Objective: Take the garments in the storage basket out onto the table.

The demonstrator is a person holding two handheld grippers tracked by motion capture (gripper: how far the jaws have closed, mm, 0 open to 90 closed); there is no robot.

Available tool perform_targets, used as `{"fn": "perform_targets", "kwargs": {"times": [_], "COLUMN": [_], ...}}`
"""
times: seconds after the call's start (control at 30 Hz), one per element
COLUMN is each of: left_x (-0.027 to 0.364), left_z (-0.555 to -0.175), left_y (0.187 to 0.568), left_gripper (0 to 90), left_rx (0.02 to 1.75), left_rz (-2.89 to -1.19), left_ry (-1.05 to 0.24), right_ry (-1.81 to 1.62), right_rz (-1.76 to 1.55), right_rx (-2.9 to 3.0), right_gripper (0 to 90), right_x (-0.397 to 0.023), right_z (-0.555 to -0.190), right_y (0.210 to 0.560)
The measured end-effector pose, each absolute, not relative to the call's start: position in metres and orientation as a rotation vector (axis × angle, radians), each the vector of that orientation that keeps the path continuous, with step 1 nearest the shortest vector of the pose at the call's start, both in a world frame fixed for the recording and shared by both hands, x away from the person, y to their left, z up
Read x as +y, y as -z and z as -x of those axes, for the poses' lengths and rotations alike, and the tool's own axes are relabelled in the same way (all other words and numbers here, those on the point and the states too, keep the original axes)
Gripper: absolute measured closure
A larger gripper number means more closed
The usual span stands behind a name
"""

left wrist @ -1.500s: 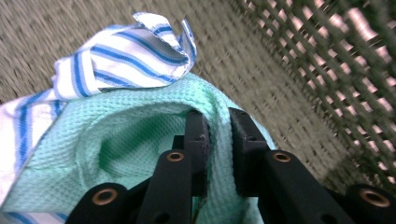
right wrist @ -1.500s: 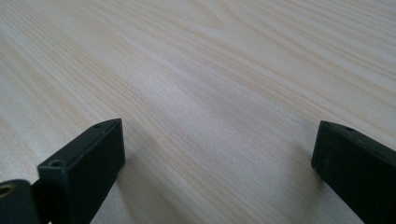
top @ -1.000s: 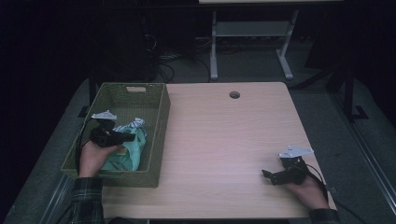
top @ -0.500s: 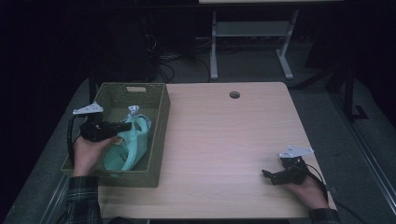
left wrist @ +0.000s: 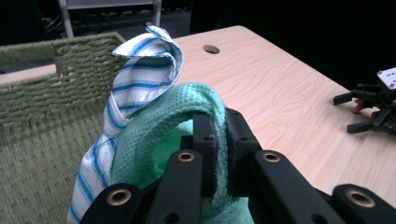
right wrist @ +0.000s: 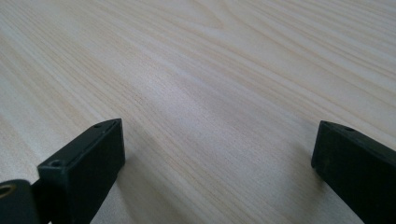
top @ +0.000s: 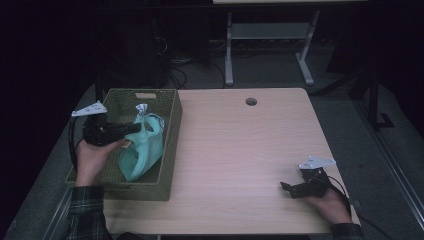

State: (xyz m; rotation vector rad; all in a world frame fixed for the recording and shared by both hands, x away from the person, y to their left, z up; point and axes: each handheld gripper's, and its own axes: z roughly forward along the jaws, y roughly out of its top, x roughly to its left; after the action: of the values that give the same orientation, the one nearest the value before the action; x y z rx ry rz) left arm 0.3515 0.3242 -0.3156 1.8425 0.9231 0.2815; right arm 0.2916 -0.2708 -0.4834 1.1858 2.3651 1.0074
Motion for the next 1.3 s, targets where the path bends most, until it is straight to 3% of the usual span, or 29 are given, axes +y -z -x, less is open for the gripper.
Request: {"fn": "perform_targets", "kwargs": {"times": [0.77,1.3], "left_x": [0.303,0.267], "left_z": [-0.352,-0.354], "left_y": [0.269,0.240], "left_gripper": [84.5,84.7], "left_rx": [0.820,0.720], "left_rz": [-1.810,-1.798], "left_ry": [-0.296,-0.309], "right_ry": [-1.007,-1.007], "right_rz": [-1.192,-1.193], "right_rx": [2.366,2.366], "right_gripper": [2.4,2.5], "right_x": [-0.271,-0.271], "right_z": [-0.291,-0.291], "right_y": [0.483,0.483]}}
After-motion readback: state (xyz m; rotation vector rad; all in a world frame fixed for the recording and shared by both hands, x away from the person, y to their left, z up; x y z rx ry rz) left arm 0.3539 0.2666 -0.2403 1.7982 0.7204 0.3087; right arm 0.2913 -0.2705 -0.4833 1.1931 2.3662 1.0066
